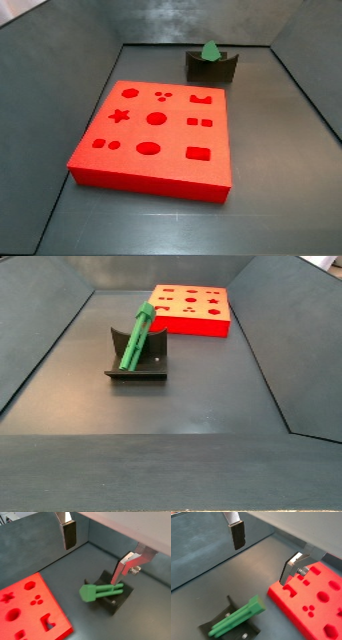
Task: Pick up the 3 prong object. Move up. Place the 3 prong object on the fixture. Regrasp the 3 prong object. Move to above the board. Insert the 3 prong object.
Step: Regrasp the 3 prong object.
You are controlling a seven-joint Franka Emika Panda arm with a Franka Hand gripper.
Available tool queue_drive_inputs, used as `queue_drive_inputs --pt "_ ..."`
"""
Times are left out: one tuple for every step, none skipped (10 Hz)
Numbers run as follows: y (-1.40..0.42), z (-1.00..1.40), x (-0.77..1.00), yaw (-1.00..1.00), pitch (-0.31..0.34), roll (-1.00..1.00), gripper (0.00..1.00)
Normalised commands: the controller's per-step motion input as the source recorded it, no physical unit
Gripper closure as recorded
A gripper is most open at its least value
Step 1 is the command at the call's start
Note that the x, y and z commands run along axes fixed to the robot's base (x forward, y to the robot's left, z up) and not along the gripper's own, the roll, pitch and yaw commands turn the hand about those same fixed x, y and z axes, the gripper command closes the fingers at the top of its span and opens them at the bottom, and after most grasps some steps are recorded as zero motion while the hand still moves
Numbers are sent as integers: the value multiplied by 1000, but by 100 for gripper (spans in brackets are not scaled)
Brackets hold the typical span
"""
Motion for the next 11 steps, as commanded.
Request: queue_drive_inputs --pt "-19 11 15 57 51 1000 0" --pt "-26 6 29 59 56 1000 0" --pt "-24 0 37 60 62 1000 0" --pt "-28 -6 63 65 78 1000 0" --pt "-29 -8 74 68 86 1000 0" --pt "-34 -11 94 75 106 1000 0" --pt "-40 -10 112 84 130 1000 0" --pt "-42 -11 116 91 143 1000 0" --pt "-47 -9 121 110 166 1000 0" --pt "-51 -10 131 126 186 1000 0" --pt "-51 -12 139 143 198 1000 0"
